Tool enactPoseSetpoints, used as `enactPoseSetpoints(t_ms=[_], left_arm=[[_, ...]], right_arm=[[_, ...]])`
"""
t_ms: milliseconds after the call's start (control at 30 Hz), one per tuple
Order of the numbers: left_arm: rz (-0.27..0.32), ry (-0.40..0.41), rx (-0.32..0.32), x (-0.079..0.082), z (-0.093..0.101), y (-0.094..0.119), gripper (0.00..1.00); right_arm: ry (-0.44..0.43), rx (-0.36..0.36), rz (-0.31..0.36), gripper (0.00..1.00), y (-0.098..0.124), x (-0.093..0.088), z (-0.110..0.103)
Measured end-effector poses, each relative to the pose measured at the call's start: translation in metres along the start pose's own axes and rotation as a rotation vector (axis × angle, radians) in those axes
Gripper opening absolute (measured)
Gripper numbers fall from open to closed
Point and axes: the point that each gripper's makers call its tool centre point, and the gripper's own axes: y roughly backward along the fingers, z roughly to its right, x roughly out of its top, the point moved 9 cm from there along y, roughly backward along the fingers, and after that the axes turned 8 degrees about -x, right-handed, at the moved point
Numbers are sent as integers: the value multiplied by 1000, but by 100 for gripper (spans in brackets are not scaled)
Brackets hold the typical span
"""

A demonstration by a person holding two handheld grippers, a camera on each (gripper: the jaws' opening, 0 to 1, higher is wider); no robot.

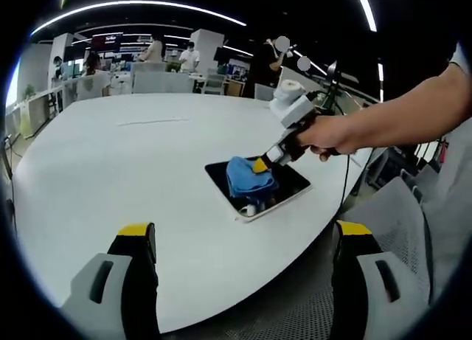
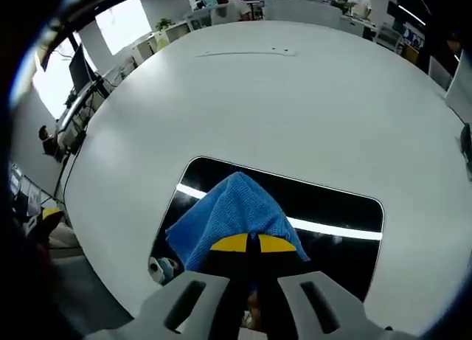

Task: Wipe the mirror surface with the cleaning cloth until all visible marks leave the cleaned area.

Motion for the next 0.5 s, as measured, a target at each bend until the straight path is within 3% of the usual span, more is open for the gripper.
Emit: enactPoseSetpoints(t_ms=[500], left_arm=[[-12,-27,7,-5,3,4,99]], right_arm=[[-26,32,-20,0,17,-32,-13]])
